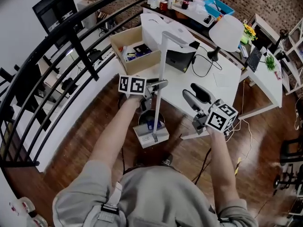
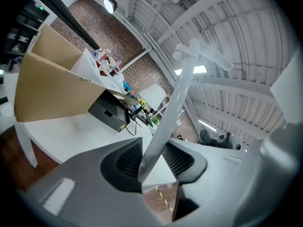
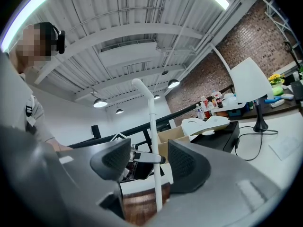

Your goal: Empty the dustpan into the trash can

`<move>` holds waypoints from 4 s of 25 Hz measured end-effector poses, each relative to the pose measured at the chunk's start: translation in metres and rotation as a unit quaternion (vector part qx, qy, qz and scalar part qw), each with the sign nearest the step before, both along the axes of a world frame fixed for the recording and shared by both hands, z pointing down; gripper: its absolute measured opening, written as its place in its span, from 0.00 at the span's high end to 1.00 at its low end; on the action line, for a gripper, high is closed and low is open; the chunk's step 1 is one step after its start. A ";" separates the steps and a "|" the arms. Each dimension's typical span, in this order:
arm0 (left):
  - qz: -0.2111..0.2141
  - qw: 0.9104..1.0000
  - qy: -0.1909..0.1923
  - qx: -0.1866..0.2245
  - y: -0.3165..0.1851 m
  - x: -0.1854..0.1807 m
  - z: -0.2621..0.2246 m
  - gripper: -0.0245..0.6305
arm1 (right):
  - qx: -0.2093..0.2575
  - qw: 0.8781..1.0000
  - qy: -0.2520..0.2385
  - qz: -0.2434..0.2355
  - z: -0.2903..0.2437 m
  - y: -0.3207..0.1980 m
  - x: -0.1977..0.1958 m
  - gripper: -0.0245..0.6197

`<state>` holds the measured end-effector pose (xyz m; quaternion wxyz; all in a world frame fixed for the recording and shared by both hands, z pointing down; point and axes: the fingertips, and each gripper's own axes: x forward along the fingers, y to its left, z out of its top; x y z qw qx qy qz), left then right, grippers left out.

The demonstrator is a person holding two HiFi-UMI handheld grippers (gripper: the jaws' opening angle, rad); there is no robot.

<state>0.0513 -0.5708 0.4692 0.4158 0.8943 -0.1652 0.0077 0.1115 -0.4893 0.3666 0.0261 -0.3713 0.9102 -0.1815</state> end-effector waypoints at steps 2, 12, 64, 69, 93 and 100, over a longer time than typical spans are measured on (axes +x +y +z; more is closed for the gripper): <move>-0.002 1.000 0.001 -0.001 -0.001 -0.005 0.000 0.75 | 0.000 1.000 0.007 -0.005 -0.001 -0.005 -0.008 0.59; -0.025 0.998 0.050 -0.003 -0.003 -0.040 -0.004 0.74 | -0.009 0.996 0.058 -0.073 -0.010 -0.092 -0.111 0.68; 0.167 0.981 0.002 0.100 0.332 0.121 -0.003 0.68 | 0.050 0.985 0.032 0.160 0.005 0.265 0.111 0.85; 0.123 0.988 -0.032 0.083 0.340 0.103 0.032 0.83 | 0.016 0.975 0.050 0.217 0.076 0.289 0.145 0.85; 0.095 0.986 -0.112 0.080 0.351 0.093 0.120 0.96 | -0.095 0.973 0.117 0.174 0.294 0.308 0.119 0.81; 0.069 0.987 -0.126 0.074 0.359 0.056 0.111 0.96 | -0.130 0.978 0.142 0.081 0.317 0.342 0.063 0.79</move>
